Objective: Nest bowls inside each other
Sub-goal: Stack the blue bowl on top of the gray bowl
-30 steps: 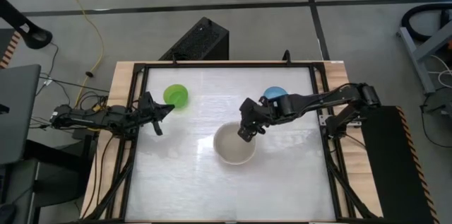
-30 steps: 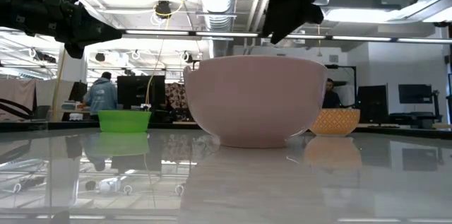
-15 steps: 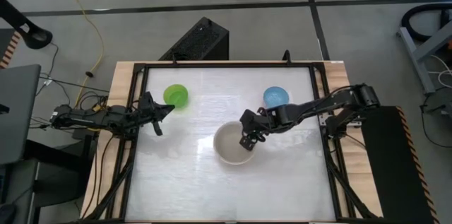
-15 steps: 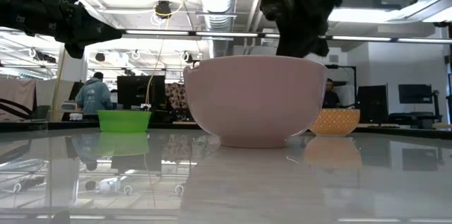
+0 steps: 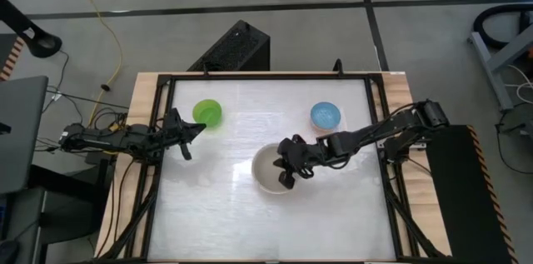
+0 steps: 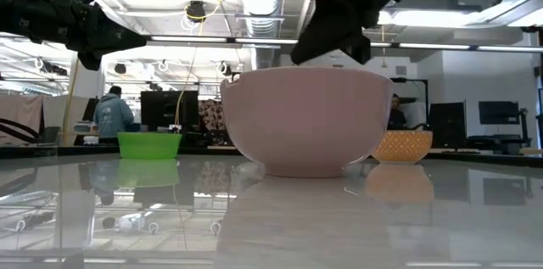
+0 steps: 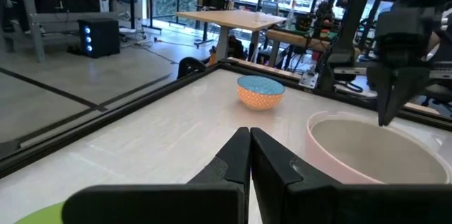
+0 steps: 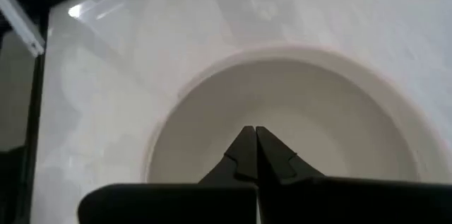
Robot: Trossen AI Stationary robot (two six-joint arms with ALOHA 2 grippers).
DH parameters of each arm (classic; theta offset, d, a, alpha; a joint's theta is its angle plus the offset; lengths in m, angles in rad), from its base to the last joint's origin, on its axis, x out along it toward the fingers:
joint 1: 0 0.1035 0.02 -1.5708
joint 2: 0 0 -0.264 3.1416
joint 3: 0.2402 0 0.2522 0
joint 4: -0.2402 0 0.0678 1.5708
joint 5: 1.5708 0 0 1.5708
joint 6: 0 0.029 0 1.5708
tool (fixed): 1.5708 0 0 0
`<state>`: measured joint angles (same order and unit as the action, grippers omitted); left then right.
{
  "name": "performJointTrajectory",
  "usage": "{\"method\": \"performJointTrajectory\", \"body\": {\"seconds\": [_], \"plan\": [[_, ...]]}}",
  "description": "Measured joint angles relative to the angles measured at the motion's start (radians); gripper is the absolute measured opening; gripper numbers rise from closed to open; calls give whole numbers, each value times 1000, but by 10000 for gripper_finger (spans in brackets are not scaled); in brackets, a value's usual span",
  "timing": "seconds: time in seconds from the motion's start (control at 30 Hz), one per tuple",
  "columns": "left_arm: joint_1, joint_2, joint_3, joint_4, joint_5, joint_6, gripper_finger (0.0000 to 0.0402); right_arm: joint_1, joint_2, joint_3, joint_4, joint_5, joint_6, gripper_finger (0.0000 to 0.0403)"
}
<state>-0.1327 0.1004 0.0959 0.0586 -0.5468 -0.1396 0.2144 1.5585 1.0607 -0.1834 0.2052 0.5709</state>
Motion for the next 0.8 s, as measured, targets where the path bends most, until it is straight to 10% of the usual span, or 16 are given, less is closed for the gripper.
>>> {"method": "performJointTrajectory", "body": {"seconds": [0.53,0.8], "plan": [[0,26,0,-88,-51,11,0,-82,-30,-2,-148,134,-146,8],[8,184,0,-70,-100,4,9,-155,-398,-262,-204,320,-66,8]]}}
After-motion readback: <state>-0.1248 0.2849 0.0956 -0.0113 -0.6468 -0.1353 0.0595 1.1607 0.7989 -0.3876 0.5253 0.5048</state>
